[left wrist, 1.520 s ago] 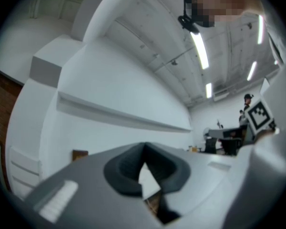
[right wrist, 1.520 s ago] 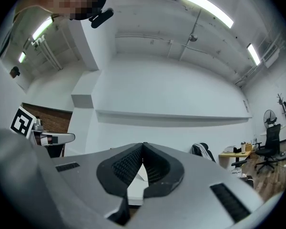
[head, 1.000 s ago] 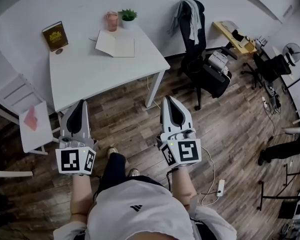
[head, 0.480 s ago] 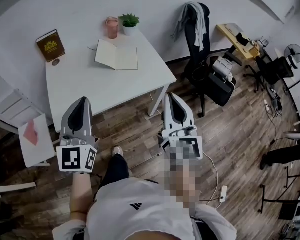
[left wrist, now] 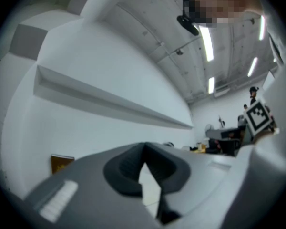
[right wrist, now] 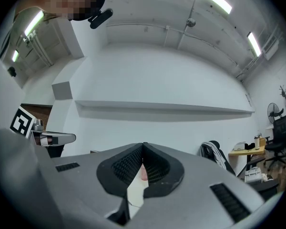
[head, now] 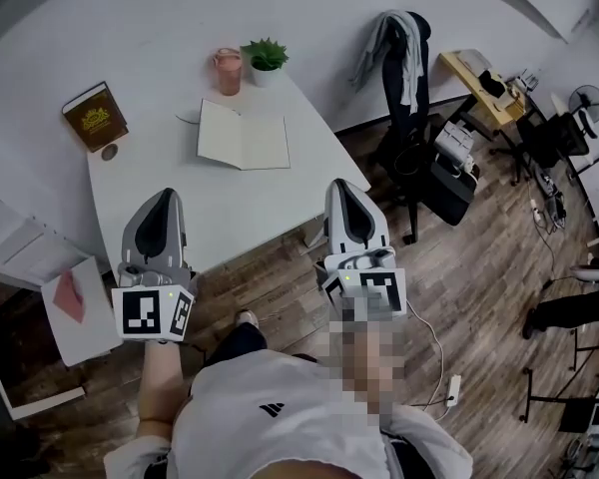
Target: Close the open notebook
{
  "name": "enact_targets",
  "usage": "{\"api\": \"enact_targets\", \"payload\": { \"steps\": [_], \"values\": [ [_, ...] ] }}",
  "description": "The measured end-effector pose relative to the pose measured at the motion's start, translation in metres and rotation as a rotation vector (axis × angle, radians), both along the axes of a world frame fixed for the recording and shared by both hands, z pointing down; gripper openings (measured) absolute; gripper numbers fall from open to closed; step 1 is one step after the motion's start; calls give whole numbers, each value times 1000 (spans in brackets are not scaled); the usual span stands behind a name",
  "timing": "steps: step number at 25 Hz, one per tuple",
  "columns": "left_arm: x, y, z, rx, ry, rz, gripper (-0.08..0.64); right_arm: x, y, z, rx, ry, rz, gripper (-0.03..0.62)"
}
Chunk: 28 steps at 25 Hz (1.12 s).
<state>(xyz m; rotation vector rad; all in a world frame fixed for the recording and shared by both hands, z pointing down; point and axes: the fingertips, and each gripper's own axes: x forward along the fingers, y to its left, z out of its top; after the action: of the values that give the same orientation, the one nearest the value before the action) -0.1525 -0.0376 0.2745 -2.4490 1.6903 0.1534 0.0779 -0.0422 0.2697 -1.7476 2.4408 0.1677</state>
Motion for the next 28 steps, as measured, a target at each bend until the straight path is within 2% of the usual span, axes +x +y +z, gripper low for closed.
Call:
{"api": "enact_targets", "payload": {
  "steps": [10,19,28],
  "values": [
    [-28,-78,9,-17,10,40,9,-31,-62,8,-20,16,38,-6],
    [-14,-118,29,-67,25,89,9,-12,-84,31,-87,23,101,-6],
    [-4,-166,36,-80,26,40,8,-5,-145,29,-72,32,43,-6]
  ]
}}
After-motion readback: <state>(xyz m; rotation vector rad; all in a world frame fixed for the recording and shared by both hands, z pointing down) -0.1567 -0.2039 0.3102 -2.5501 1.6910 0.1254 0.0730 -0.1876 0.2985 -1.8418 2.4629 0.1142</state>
